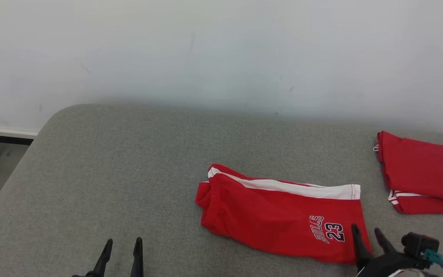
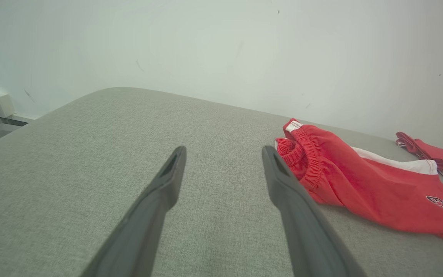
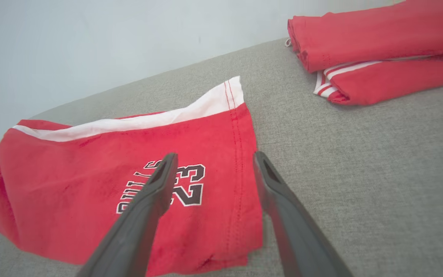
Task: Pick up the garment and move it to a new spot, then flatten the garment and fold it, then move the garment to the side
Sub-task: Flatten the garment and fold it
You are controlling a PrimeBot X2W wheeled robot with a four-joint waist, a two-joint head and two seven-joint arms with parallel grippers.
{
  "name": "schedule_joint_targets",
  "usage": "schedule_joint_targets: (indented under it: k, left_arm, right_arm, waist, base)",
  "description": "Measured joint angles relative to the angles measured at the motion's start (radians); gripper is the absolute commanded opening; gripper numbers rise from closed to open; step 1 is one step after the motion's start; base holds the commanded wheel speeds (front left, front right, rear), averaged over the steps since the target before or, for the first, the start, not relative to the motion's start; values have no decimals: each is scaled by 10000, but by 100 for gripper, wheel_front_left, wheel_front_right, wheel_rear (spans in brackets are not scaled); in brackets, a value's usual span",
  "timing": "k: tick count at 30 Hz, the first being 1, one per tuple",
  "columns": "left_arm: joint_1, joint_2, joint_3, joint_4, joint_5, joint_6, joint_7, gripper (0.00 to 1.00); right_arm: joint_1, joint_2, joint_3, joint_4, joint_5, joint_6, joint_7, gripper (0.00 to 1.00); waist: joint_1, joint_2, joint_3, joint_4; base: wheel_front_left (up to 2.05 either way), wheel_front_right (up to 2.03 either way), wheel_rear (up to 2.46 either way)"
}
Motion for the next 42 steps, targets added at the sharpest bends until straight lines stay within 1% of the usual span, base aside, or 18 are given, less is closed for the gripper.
schedule_joint_targets:
  k: [3, 6, 11, 14, 22, 28, 33, 35, 36, 37, 42]
  left_arm:
    - [14, 0, 19, -31, 2, 0, 0, 100]
    - [84, 4, 59, -75, 31, -2, 0, 100]
    - [127, 2, 54, -165, 221, -2, 0, 100]
    - [128, 2, 58, -188, 267, -2, 0, 100]
    - [159, 2, 61, -148, 251, 13, 0, 100]
    - [150, 2, 73, -61, 261, 13, 0, 100]
    - [134, 4, 115, -35, 558, 54, 0, 100]
    - [129, 2, 109, -17, 593, 52, 0, 100]
    - [129, 4, 105, -4, 594, 52, 0, 100]
    - [129, 4, 109, 2, 600, 52, 0, 100]
    - [131, 4, 142, 44, 604, 52, 0, 100]
  right_arm:
    - [-347, -163, -142, 52, -355, 2, 48, 100]
    - [-881, -196, -268, 428, -675, 2, 420, 100]
    - [-1643, -176, -491, 1666, -1231, 0, 761, 100]
    - [-1952, -165, -499, 2502, -1712, 2, 757, 100]
    - [-2432, 242, -779, 4111, -1824, 2, 794, 100]
    - [-2682, 376, -1145, 4474, -1547, 0, 1156, 100]
    - [-2871, 510, -1244, 4577, -1469, -31, 1473, 100]
    - [-2884, 556, -1289, 4585, -1400, -31, 1664, 46]
    - [-2884, 579, -1335, 4594, -1344, -31, 1741, 17]
    - [-2883, 596, -1379, 4598, -1294, -31, 1768, 0]
    - [-2847, 539, -1475, 4615, -1277, 8, 1710, 0]
  waist:
    - [1, 0, -7, -2]
    - [1, 0, 0, -9]
    - [1, 0, 75, 41]
    - [1, 0, 126, 122]
    - [2, 0, 269, 339]
    - [1, 0, 361, 501]
    - [2, 0, 434, 600]
    - [1, 0, 444, 638]
    - [1, 0, 445, 660]
    - [1, -1, 444, 679]
    - [1, 0, 444, 686]
  base:
    - [0, 0, 0]
    - [0, 0, 0]
    - [0, 0, 0]
    - [0, 0, 0]
    - [0, 0, 0]
    - [0, 0, 0]
    - [0, 0, 0]
    - [0, 0, 0]
    - [0, 0, 0]
    - [0, 0, 0]
    - [0, 0, 0]
